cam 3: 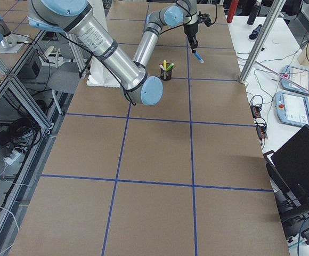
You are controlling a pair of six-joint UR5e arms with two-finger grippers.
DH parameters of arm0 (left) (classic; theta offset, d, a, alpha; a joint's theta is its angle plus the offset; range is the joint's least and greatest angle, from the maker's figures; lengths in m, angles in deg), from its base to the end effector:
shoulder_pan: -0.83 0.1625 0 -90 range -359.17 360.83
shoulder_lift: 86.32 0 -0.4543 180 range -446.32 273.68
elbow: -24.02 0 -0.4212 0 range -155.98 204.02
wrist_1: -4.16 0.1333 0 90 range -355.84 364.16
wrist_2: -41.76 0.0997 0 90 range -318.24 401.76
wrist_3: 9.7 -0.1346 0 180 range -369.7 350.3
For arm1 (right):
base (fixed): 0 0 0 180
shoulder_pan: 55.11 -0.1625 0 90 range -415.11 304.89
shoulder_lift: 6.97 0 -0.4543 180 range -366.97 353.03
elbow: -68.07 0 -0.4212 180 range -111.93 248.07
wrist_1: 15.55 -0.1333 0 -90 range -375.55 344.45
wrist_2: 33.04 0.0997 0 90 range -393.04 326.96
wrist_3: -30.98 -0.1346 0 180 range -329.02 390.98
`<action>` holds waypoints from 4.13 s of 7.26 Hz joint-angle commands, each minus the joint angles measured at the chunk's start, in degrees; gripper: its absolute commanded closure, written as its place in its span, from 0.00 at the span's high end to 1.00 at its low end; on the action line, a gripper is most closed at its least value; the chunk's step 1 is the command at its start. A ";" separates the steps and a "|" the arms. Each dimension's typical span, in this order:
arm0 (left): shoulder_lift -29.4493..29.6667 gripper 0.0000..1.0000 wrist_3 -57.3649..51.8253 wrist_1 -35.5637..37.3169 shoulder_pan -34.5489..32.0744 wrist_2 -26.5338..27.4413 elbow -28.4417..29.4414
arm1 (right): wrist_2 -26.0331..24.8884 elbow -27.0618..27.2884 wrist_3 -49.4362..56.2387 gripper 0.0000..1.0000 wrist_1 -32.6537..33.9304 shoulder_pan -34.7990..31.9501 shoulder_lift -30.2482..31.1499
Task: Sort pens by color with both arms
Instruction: 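Lift the blue highlighter out of the cup with the right gripper, then lower the blue highlighter onto the table beyond the cup and release, then move the left gripper over the cup while the right arm withdraws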
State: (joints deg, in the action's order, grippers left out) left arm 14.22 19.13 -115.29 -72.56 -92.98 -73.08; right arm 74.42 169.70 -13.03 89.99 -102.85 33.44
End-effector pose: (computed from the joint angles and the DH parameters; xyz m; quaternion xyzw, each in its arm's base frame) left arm 0.1410 -0.6075 0.4736 0.2060 0.4645 0.0609 0.8591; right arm -0.4089 -0.5881 0.1062 0.1843 -0.3644 -0.0450 0.9117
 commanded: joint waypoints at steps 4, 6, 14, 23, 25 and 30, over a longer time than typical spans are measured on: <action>0.00 1.00 0.00 0.00 0.97 0.00 0.16 | -32.25 -10.12 -20.98 0.00 -26.83 11.94 10.10; 0.00 1.00 -0.09 0.00 1.32 0.00 0.60 | -45.94 -10.91 -24.96 0.00 -33.71 17.30 15.99; 0.44 1.00 -0.09 0.00 1.67 0.09 0.42 | -47.51 -23.31 -18.66 0.77 -54.65 18.29 20.23; 10.86 1.00 11.33 9.43 6.41 0.35 -0.36 | -7.23 -11.48 -6.47 0.99 -33.90 0.84 17.35; 18.07 1.00 11.69 22.62 9.66 0.35 -1.50 | 9.80 -9.61 5.37 0.99 -24.71 -8.20 15.93; 35.39 1.00 21.31 45.17 22.73 2.71 -0.64 | 17.00 -9.52 23.08 0.99 -15.45 -16.77 15.75</action>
State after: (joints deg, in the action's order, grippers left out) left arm 45.78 35.64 -72.47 -53.97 -91.85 -74.33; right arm 90.38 160.11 7.86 73.97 -118.26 48.95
